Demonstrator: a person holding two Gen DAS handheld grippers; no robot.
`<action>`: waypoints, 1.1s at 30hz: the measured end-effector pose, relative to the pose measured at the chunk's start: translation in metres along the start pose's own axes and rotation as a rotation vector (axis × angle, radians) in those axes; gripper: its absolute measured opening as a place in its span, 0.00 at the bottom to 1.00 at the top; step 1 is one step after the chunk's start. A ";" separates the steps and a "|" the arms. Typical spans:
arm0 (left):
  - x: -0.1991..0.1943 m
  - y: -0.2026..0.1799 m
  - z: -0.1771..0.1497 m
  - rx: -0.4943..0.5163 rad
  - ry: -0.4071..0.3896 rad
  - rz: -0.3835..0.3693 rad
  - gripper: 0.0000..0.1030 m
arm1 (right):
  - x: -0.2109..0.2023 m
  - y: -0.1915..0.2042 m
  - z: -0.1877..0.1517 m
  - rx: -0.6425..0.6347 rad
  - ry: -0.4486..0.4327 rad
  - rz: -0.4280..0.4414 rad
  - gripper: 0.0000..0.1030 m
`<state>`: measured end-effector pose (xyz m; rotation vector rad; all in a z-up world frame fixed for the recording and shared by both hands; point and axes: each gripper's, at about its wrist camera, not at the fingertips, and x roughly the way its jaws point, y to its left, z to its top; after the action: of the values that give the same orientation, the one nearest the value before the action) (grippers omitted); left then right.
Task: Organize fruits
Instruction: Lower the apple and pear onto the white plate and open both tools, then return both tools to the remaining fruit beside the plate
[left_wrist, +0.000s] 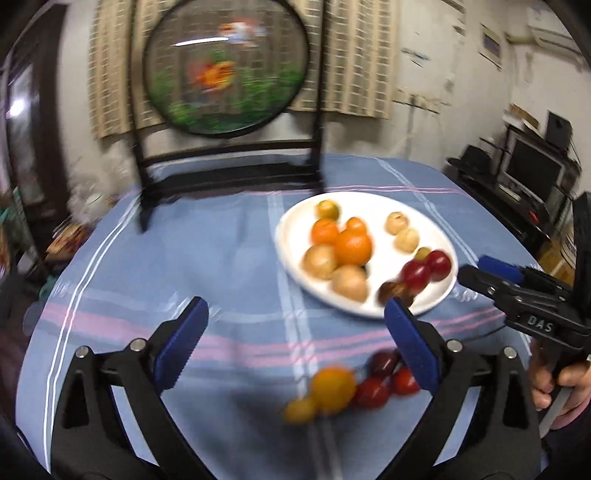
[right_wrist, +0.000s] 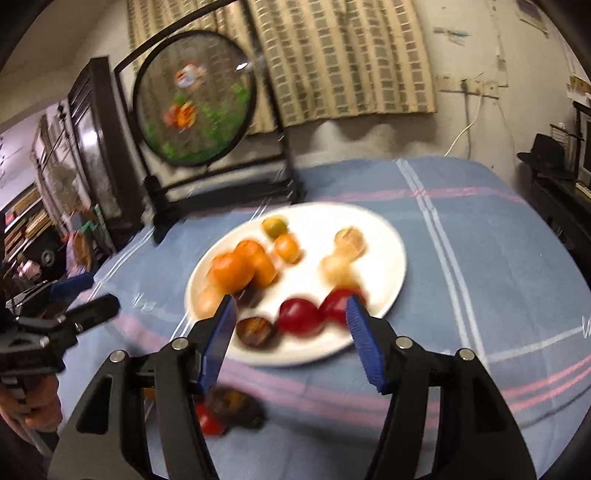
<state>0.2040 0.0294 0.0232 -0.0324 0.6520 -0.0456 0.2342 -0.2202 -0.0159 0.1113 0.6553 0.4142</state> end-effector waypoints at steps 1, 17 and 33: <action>-0.004 0.006 -0.008 -0.019 -0.002 0.007 0.95 | -0.001 0.004 -0.006 -0.005 0.016 0.006 0.61; -0.018 0.047 -0.051 -0.212 0.060 0.049 0.95 | -0.016 0.045 -0.058 -0.002 0.166 0.046 0.58; -0.016 0.056 -0.052 -0.279 0.097 0.007 0.95 | 0.018 0.056 -0.068 -0.002 0.262 0.077 0.46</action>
<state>0.1619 0.0856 -0.0112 -0.2986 0.7518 0.0517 0.1871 -0.1637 -0.0670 0.0814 0.9109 0.5085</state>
